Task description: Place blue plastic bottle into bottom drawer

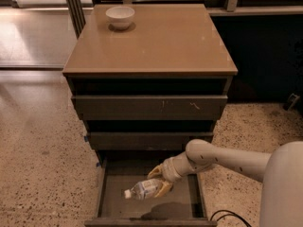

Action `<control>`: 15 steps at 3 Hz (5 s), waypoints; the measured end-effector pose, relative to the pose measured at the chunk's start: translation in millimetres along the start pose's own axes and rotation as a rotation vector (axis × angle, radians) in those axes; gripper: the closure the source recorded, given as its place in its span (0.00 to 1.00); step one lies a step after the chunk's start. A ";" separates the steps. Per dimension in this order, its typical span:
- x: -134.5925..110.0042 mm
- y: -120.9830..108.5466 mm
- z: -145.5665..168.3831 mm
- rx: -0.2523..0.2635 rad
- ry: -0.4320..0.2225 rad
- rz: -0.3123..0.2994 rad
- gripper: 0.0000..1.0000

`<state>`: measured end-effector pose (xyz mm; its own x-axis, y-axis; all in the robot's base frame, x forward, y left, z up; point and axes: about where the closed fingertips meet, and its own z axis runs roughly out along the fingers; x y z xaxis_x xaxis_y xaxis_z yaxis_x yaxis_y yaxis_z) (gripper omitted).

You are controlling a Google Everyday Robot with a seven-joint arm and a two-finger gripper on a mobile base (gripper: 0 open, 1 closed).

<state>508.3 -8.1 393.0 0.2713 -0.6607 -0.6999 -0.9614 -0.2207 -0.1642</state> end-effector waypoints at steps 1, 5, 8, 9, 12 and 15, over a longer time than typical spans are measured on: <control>28.9 1.8 30.2 0.005 -0.035 0.007 1.00; 101.2 11.9 113.2 -0.041 -0.092 0.081 1.00; 153.3 -12.1 167.5 -0.024 -0.046 0.085 1.00; 160.3 -3.3 176.4 -0.045 -0.045 0.111 1.00; 166.3 3.4 184.3 -0.064 -0.046 0.134 0.58; 166.3 3.5 184.5 -0.064 -0.046 0.134 0.00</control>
Offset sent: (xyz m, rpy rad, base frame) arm 0.0165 0.0061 -0.1301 0.0807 0.0509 -0.0324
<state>541.6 13.6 147.8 0.1372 -0.6541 -0.7439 -0.9835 -0.1795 -0.0236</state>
